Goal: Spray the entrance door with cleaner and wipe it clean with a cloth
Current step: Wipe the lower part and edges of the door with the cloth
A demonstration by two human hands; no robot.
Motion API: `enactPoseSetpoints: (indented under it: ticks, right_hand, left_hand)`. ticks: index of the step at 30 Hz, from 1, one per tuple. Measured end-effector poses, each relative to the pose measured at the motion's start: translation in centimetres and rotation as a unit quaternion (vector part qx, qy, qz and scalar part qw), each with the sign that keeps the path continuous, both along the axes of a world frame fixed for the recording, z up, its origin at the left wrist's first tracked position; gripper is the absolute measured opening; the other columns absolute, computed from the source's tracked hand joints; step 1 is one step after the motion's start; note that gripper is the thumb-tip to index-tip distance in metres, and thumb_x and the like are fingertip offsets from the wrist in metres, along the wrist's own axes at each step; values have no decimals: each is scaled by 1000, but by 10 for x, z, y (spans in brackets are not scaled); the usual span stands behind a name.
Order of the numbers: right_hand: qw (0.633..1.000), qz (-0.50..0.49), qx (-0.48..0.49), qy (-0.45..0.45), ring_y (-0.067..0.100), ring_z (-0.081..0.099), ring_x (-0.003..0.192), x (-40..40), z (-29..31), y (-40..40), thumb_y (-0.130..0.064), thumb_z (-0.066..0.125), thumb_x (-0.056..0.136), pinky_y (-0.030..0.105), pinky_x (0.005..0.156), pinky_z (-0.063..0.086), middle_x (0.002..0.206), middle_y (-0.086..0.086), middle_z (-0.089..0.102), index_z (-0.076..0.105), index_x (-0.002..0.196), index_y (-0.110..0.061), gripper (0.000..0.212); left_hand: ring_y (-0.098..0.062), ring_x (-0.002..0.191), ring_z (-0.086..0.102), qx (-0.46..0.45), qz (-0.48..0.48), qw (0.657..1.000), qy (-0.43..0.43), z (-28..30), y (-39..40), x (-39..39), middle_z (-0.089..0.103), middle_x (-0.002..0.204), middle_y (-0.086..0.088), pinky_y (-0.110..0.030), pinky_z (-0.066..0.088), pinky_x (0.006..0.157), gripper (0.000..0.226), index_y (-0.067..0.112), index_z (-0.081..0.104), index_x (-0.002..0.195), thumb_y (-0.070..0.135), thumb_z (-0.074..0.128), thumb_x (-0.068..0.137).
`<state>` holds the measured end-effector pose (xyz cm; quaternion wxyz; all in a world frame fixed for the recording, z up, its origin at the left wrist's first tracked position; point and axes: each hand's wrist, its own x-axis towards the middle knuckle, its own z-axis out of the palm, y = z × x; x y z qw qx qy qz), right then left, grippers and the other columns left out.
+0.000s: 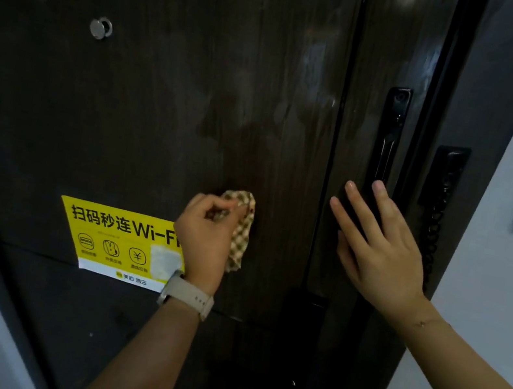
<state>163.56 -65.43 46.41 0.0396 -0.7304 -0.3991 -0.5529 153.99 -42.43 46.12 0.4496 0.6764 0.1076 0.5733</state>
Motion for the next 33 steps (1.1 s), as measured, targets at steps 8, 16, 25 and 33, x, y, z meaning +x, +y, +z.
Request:
enactPoseSetpoints:
  ticks: [8, 16, 25, 33]
  right_hand:
    - [1000, -2, 5, -5, 36, 19, 147, 1, 0, 1, -22, 51, 99, 48, 116, 28, 155, 14, 31, 41, 146, -11, 50]
    - [1000, -9, -2, -6, 36, 19, 147, -3, 3, -1, -23, 52, 97, 47, 117, 26, 155, 13, 31, 41, 146, -11, 52]
    - [998, 52, 10, -36, 33, 41, 134, -29, 66, -15, -19, 53, 95, 49, 109, 37, 141, 17, 51, 58, 133, -8, 40]
    - [999, 9, 34, -34, 35, 31, 142, -3, 68, -32, -22, 50, 97, 51, 117, 25, 151, 16, 39, 47, 141, -8, 46]
  left_hand:
    - [3, 69, 56, -41, -17, 997, 70, -68, -21, -7, 61, 69, 6, -15, 41, 66, 30, 27, 65, 64, 3, 84, 68]
    - [7, 75, 58, 3, -6, 999, -33, -25, -33, 5, 61, 76, -3, -5, 41, 72, 13, 6, 72, 75, -3, 80, 71]
    - [1, 67, 54, 105, -32, 991, -72, 89, -28, 15, 62, 73, -2, -4, 39, 67, 11, 13, 70, 73, 6, 79, 72]
    - [1, 73, 57, 112, -54, 989, -82, 143, -33, 19, 64, 80, 1, -6, 43, 71, 13, 17, 68, 75, 12, 80, 76]
